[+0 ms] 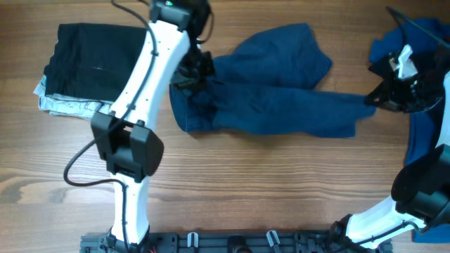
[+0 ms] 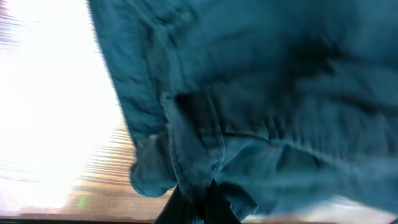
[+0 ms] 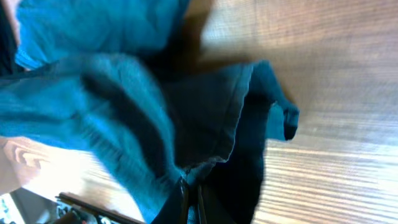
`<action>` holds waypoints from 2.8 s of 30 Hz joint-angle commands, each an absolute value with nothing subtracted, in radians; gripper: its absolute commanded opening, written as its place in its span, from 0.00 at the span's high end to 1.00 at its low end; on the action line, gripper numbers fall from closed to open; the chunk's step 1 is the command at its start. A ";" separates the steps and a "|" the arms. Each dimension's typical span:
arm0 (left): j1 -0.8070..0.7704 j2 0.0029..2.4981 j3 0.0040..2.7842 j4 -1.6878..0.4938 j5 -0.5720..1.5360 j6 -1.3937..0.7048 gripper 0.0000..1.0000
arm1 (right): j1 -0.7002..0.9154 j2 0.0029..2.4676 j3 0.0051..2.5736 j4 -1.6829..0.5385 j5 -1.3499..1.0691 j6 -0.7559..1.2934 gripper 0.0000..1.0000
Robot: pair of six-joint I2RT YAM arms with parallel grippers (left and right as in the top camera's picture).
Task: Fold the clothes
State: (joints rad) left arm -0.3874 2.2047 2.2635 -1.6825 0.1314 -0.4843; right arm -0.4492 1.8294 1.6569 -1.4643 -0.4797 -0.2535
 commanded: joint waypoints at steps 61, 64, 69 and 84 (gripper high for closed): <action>-0.496 1.700 1.481 -1.289 0.097 -0.607 0.21 | -0.306 1.822 1.787 -1.451 -0.215 0.015 0.00; -0.395 1.717 1.470 -1.216 0.099 -0.607 0.34 | -0.306 1.823 1.782 -1.427 -0.215 0.015 0.00; -0.279 1.752 1.455 -1.122 0.155 -0.607 0.52 | -0.306 1.823 1.782 -1.380 -0.215 0.015 0.00; -0.202 1.764 1.133 -0.675 0.242 -0.637 0.45 | -0.306 1.823 1.782 -1.070 -0.215 0.015 0.00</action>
